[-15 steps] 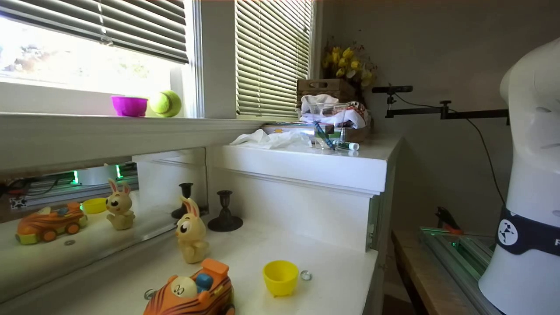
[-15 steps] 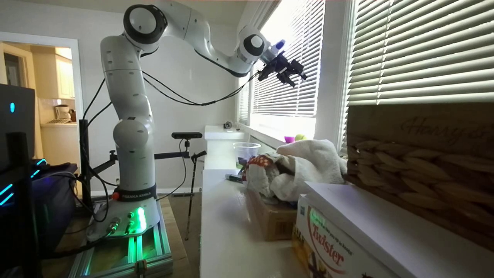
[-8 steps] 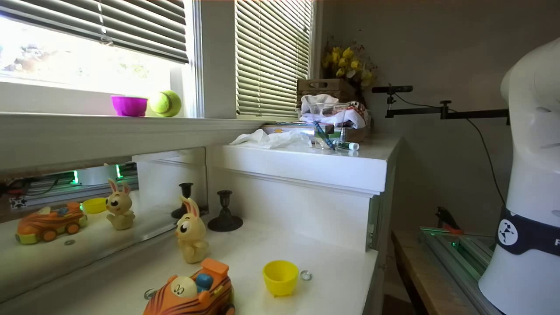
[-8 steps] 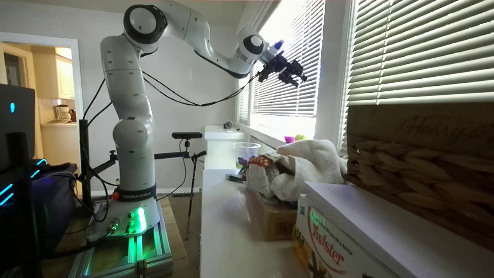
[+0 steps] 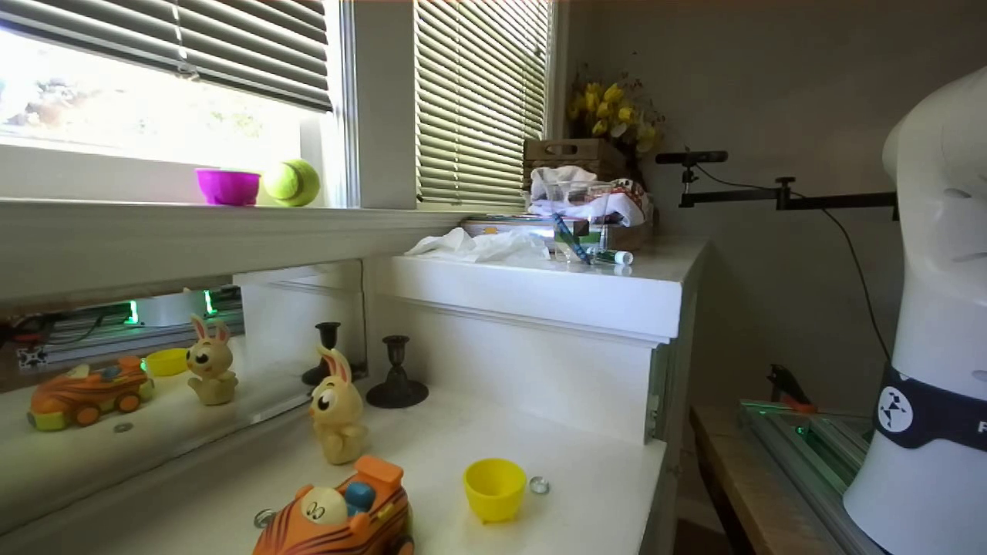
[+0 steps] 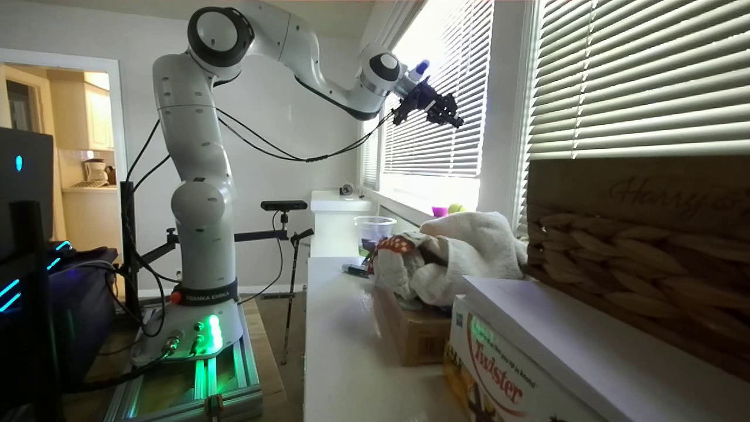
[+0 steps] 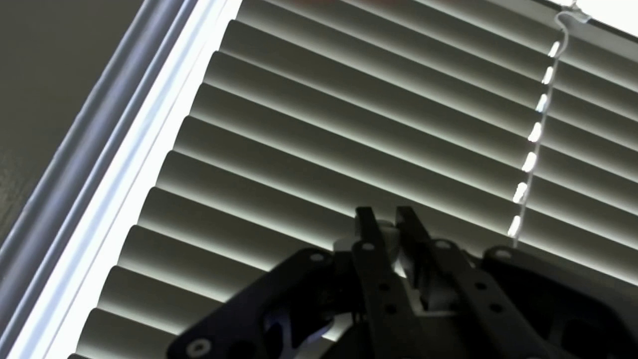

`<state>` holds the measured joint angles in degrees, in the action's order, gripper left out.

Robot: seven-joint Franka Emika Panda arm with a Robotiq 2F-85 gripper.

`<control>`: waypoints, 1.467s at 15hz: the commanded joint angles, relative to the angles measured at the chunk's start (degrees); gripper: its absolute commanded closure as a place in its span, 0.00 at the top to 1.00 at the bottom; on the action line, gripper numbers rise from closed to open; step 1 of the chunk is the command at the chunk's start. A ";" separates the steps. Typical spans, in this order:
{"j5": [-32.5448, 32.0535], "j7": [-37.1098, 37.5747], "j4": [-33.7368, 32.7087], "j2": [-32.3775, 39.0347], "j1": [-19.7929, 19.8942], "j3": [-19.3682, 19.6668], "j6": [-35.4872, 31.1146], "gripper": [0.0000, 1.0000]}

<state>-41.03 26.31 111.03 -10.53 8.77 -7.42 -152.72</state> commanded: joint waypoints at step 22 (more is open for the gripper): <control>-3.39 2.16 1.33 -1.52 0.31 -0.26 -6.24 0.75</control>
<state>-42.16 26.51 111.58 -10.97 8.32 -7.55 -156.92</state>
